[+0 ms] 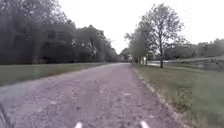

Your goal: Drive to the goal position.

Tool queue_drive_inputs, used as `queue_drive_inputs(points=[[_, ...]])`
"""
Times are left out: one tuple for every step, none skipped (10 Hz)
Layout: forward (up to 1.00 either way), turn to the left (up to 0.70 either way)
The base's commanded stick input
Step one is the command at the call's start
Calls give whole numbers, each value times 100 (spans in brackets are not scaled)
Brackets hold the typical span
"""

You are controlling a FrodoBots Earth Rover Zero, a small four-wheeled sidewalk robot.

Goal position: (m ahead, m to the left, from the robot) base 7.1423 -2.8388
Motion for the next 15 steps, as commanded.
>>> queue_drive_inputs(points=[[70, 0], [70, 0], [70, 0], [70, 0], [70, 0], [70, 0], [70, 0], [70, 0], [70, 0], [70, 0], [70, 0], [70, 0], [70, 0], [70, 0], [70, 0]])
